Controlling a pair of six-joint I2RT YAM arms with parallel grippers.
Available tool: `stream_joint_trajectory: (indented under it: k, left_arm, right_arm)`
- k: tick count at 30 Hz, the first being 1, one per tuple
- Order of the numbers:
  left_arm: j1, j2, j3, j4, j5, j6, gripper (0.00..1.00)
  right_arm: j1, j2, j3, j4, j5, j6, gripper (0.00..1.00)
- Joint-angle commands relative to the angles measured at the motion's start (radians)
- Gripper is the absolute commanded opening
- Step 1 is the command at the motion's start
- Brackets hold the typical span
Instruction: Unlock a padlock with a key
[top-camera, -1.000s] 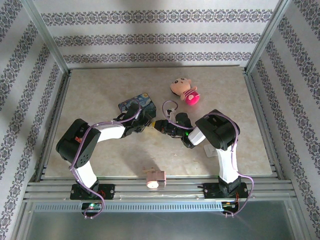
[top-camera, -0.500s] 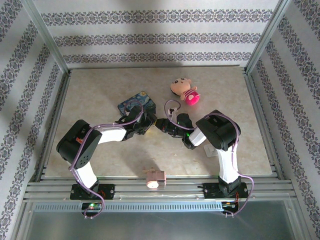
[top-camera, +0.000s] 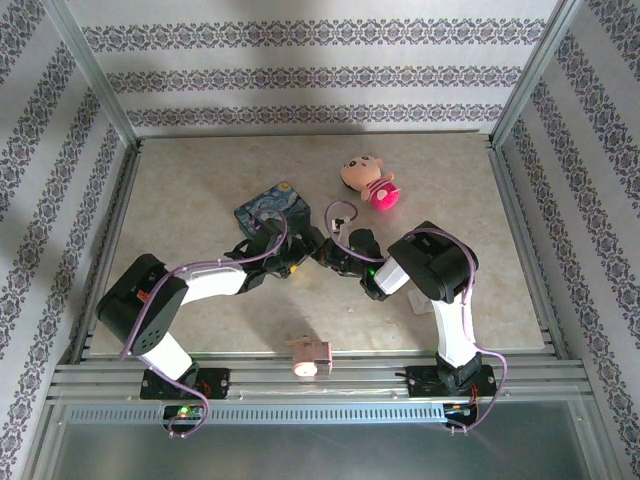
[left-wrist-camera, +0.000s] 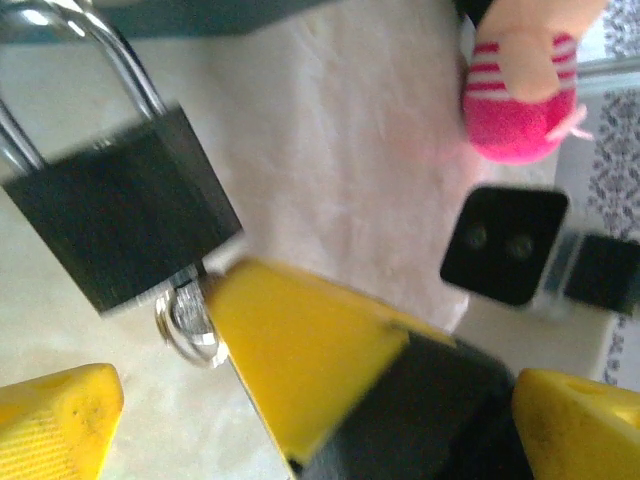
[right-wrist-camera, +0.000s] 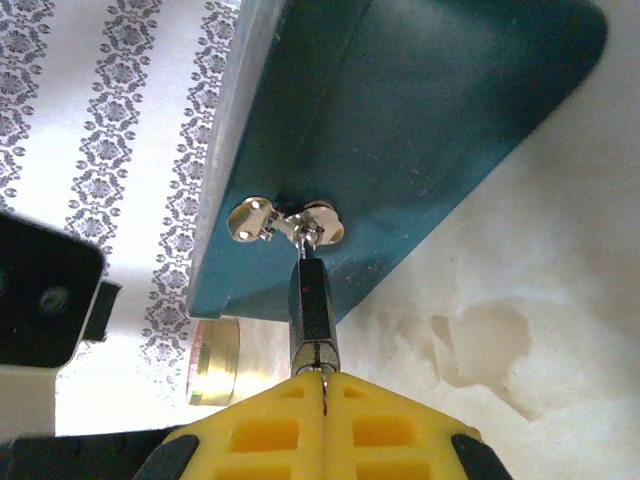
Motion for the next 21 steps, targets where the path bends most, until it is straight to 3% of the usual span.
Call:
stream_joint_trajectory:
  k: [1,8,14,21]
  left_arm:
    - [-0.018,-0.042,-0.025,0.029,-0.017,0.088,0.99]
    - [-0.022,-0.079,-0.112,0.170,-0.090,0.105,1.00]
    - [-0.022,-0.063,-0.176,0.342,-0.117,0.115,0.91]
    - [-0.022,-0.057,-0.172,0.343,-0.135,0.140,0.78]
  right_arm:
    - [0.002,0.009,0.027,0.073,0.023,0.010,0.00]
    - [0.005,0.013,0.033,0.078,0.021,0.024,0.00]
    - [0.006,0.014,0.036,0.080,0.018,0.030,0.00]
    - [0.005,0.020,0.041,0.087,0.011,0.043,0.00]
